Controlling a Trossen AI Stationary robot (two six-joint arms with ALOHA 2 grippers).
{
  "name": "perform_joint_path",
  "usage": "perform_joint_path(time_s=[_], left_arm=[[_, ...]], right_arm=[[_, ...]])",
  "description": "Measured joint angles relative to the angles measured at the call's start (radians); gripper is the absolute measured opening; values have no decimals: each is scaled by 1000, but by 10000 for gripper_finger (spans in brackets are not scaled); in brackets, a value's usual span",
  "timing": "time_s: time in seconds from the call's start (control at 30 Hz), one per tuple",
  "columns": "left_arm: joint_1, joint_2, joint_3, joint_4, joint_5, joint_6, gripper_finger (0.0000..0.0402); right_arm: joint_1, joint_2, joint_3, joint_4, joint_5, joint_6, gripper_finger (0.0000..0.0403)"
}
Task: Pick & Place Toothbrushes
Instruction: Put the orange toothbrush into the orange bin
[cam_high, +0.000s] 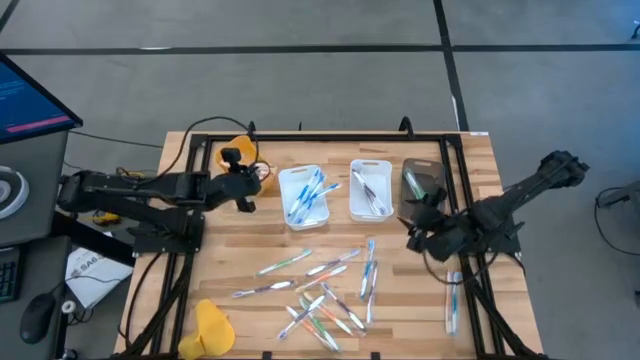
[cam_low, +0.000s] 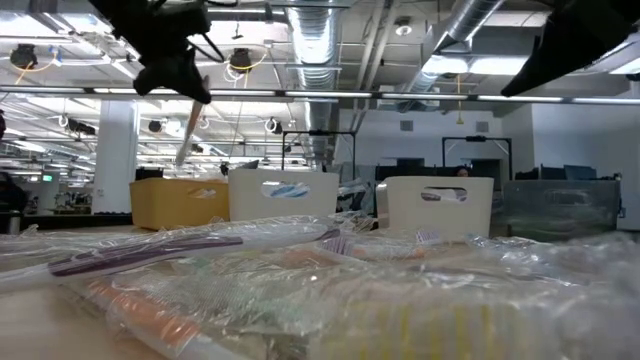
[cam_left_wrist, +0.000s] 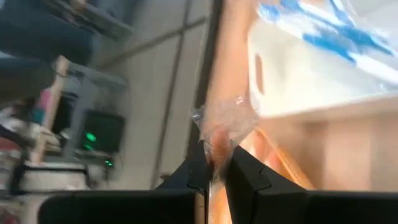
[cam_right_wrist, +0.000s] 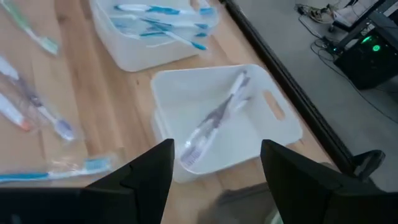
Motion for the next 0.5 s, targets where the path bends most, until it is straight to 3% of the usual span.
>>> perform_joint_path(time_s=[0.13,0.3,0.5], left_arm=[[11,0,55,-118,17,-39,17],[11,0,99,-131,18,39,17],[17,0,101,-165,103,63,17]], right_arm=[[-47,-158,-95,70,2,-59,234],[-109,-346,-261,311,-23,-205,234],[-146,-503,-391,678,-241,-488,234]])
